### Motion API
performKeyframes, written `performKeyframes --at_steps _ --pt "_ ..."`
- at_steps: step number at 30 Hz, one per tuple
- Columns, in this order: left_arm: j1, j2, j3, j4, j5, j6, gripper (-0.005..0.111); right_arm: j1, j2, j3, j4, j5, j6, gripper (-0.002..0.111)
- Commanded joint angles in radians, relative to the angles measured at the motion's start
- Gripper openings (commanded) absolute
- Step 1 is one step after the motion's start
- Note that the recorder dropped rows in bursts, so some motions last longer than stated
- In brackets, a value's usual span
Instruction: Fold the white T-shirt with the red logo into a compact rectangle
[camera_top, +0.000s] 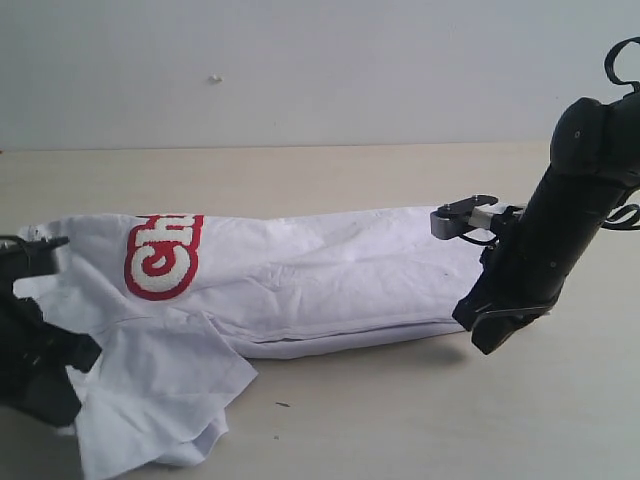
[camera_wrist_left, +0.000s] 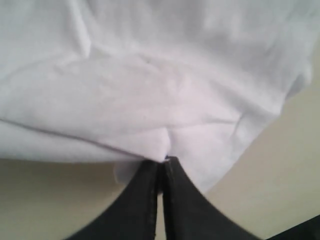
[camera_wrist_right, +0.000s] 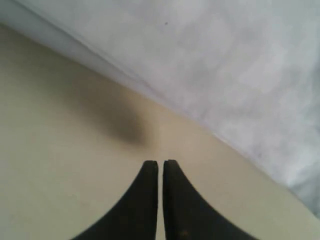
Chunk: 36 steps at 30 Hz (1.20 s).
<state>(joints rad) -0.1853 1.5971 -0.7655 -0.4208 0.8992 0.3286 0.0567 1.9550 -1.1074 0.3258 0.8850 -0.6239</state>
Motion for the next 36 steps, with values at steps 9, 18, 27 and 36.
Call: performKeyframes --at_steps 9,18,27,36 --pt "0.067 0.041 -0.174 -0.232 -0.101 0.087 0.000 0.001 -0.012 0.004 0.011 0.029 -0.010 0.005" --pt "0.095 0.218 -0.340 -0.473 -0.235 0.226 0.000 0.001 -0.012 0.004 0.015 0.029 -0.010 0.005" --pt "0.095 0.354 -0.458 -0.480 -0.280 0.230 0.021 0.001 -0.012 0.004 0.038 0.029 -0.010 0.005" --pt "0.097 0.347 -0.459 -0.479 -0.264 0.240 0.074 0.001 -0.012 0.004 0.040 0.034 -0.010 0.005"
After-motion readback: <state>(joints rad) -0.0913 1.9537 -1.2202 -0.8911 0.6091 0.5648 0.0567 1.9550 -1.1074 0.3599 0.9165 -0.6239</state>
